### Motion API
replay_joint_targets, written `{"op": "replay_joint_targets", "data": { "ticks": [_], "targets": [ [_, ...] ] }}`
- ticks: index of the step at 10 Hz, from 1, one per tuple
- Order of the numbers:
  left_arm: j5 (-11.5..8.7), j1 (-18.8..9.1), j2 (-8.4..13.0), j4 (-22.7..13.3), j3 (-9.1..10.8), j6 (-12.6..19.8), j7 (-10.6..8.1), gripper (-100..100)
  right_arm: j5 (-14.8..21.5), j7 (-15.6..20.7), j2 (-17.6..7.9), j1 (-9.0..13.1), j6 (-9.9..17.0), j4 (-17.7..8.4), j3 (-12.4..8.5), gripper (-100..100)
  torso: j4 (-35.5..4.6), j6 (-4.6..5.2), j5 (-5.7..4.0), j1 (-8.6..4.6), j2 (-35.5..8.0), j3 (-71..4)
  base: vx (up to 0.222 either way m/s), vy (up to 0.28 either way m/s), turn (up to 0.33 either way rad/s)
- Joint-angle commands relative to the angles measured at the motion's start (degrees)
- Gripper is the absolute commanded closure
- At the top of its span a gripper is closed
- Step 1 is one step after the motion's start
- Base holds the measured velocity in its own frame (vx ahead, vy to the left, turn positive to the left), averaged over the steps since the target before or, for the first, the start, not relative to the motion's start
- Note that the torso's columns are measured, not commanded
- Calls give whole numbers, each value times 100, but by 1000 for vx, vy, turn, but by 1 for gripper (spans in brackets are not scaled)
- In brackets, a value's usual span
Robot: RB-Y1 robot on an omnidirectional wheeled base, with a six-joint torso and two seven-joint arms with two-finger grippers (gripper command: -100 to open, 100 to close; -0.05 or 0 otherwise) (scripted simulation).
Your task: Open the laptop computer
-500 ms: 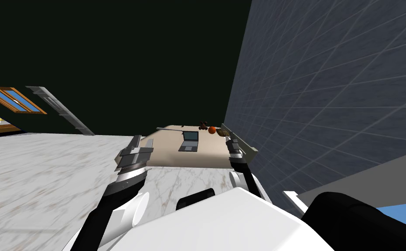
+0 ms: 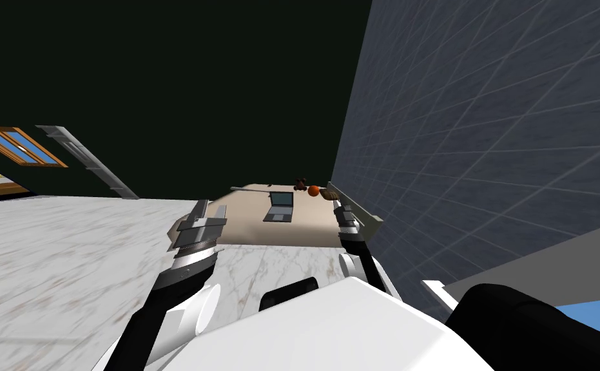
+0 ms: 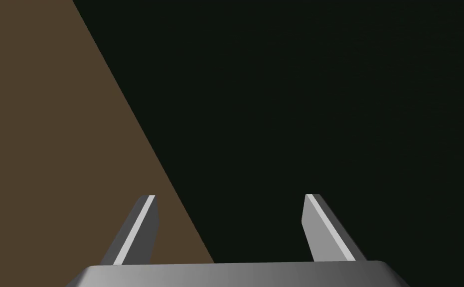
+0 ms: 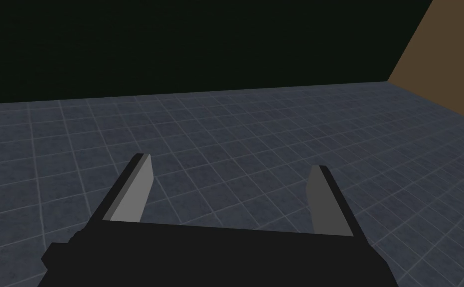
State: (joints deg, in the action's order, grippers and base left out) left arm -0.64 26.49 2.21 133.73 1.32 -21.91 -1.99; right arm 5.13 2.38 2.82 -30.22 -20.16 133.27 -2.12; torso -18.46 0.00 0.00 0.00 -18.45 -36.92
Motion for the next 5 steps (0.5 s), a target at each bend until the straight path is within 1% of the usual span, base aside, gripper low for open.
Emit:
{"op": "replay_joint_targets", "data": {
  "ticks": [1, 4, 5],
  "targets": [
    [0, 0, 0, 0, 0, 0, 0, 0, 0, 0, 0, 0, 0, 0, 0, 0, -423, 0, 0, 0, -424, -844, 0, 0, 0],
    [0, 0, 0, 0, 0, 0, 0, 0, 0, 0, 0, 0, 0, 0, 0, 0, -1692, 0, 0, 0, -1693, -3381, 0, 0, 0],
    [-11, -162, 180, -165, -5, 5, 48, -100, 0, 0, 0, 0, 0, 1, 0, 0, -2114, 0, 0, 0, -2116, -4227, 4, 14, -50]
  ]
}}
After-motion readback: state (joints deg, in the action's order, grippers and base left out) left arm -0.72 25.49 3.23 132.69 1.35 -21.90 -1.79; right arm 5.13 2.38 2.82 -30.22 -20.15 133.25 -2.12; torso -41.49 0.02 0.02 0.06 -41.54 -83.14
